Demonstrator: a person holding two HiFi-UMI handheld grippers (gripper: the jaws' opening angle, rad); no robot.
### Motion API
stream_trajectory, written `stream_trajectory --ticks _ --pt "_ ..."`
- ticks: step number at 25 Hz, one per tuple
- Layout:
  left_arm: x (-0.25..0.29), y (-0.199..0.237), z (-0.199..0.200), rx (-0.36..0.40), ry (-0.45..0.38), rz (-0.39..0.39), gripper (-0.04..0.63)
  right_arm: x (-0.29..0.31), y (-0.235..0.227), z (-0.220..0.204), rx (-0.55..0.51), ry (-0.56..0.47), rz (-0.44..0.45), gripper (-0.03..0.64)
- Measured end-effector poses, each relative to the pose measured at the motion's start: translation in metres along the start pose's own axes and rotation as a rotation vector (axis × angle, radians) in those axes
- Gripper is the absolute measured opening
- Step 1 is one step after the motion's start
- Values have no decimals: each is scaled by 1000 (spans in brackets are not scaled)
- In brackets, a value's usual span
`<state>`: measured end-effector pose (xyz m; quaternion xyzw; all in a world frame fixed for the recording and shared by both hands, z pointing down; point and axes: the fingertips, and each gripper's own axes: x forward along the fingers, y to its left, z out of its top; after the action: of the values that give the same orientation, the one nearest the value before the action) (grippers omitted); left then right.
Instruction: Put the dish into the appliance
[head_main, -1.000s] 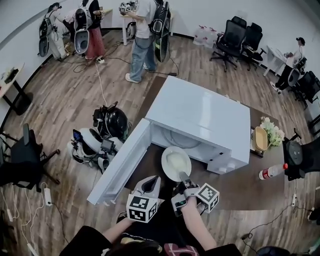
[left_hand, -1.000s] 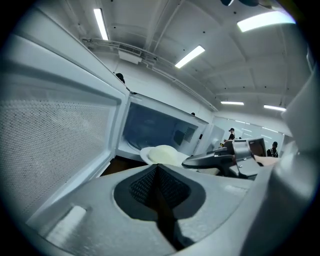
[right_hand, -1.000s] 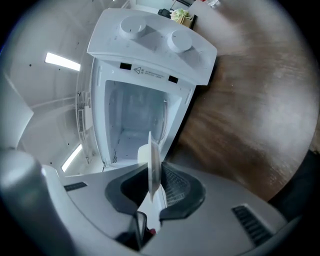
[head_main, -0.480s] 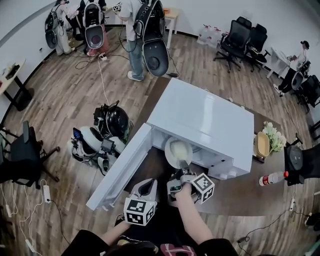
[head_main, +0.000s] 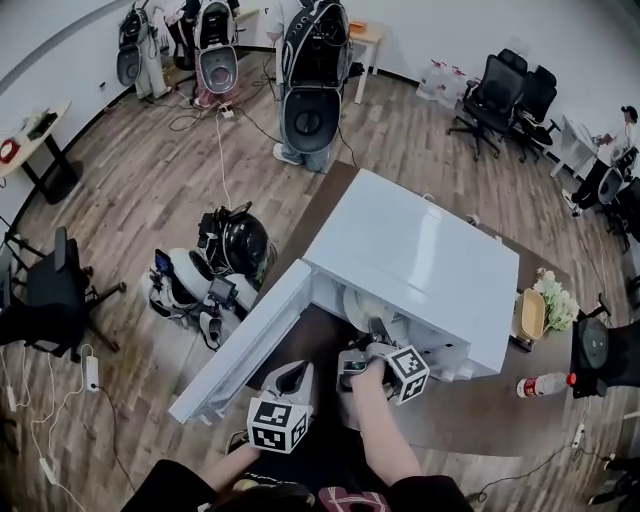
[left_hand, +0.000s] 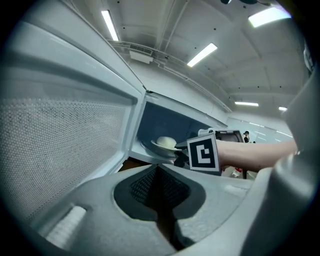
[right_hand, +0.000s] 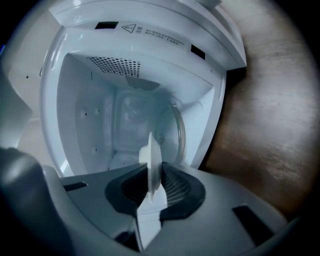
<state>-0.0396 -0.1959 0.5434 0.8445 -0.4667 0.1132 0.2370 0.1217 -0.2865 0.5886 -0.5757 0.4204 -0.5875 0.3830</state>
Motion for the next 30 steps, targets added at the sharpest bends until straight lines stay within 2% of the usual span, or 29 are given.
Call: stream_trajectory --ticks 19,25,30 --pt "16 8 -6 -55 24 73 2 38 -1 18 -22 -23 2 57" --pt "16 12 -7 -56 29 82 2 45 2 20 -18 -25 12 58" --pt "18 6 -6 -28 31 65 2 46 4 20 -47 -28 14 58"
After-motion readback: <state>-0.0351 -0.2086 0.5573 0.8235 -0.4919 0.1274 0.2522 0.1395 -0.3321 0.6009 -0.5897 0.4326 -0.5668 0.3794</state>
